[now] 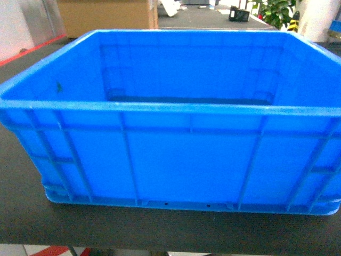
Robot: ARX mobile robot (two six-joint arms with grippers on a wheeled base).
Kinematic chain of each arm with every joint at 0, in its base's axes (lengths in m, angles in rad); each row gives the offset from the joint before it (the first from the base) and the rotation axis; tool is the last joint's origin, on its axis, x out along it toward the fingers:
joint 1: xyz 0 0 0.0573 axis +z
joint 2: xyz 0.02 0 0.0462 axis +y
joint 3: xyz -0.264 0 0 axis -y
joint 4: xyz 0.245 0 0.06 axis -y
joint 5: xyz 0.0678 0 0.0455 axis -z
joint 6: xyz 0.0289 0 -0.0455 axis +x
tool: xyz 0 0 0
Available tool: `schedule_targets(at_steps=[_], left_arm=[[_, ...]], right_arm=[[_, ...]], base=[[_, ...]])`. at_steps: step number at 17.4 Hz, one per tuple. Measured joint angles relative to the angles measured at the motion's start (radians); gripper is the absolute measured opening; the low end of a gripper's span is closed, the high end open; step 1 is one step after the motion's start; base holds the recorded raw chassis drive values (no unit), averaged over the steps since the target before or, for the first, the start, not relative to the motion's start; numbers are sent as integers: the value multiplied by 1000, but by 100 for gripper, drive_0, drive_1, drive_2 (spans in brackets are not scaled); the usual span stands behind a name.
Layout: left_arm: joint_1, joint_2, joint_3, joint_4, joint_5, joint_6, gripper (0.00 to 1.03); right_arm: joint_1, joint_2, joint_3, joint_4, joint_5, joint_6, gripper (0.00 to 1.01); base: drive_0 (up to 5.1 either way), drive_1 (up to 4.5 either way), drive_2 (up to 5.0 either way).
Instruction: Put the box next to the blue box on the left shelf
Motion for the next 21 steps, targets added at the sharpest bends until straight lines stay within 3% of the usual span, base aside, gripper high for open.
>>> schedule_targets(at_steps=[21], left_arm=[[0, 0, 1, 0, 0, 0, 98]], right_arm=[[0, 0, 0, -1, 0, 2, 98]], base=[[0, 0, 0]])
